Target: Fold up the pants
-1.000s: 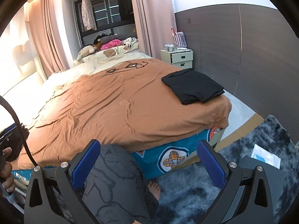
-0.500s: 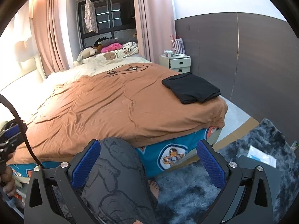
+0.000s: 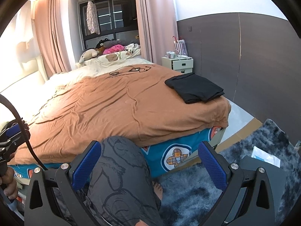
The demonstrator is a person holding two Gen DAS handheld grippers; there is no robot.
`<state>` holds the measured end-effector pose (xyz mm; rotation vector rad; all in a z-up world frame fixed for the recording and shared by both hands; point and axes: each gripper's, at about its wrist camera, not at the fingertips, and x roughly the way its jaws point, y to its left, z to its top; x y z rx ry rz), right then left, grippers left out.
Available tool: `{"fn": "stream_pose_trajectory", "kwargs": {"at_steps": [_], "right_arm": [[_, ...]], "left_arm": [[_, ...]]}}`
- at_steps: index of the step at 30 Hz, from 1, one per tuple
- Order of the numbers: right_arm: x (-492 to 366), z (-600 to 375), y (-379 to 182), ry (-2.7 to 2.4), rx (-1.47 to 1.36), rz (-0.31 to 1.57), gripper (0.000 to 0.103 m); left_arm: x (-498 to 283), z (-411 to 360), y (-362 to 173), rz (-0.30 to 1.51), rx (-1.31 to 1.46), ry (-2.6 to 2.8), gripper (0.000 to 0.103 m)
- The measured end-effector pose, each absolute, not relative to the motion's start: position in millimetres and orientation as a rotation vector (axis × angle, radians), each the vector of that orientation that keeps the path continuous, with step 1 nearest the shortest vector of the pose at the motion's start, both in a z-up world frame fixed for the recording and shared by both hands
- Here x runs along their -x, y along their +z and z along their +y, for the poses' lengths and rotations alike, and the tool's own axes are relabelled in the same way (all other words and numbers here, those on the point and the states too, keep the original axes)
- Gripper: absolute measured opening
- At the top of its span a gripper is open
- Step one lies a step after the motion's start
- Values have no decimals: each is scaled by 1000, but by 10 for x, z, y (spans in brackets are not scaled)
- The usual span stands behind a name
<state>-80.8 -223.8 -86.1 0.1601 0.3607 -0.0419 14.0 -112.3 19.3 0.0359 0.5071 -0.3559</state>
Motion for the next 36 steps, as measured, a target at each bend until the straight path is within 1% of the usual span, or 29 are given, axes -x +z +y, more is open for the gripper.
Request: {"fn": "stream_pose_trajectory", "kwargs": {"at_steps": [36], "right_arm": [[802,-2080,-898,-25,-157,337,103]], "left_arm": [[-106,-1035,279,501,-27,-330,103]]}}
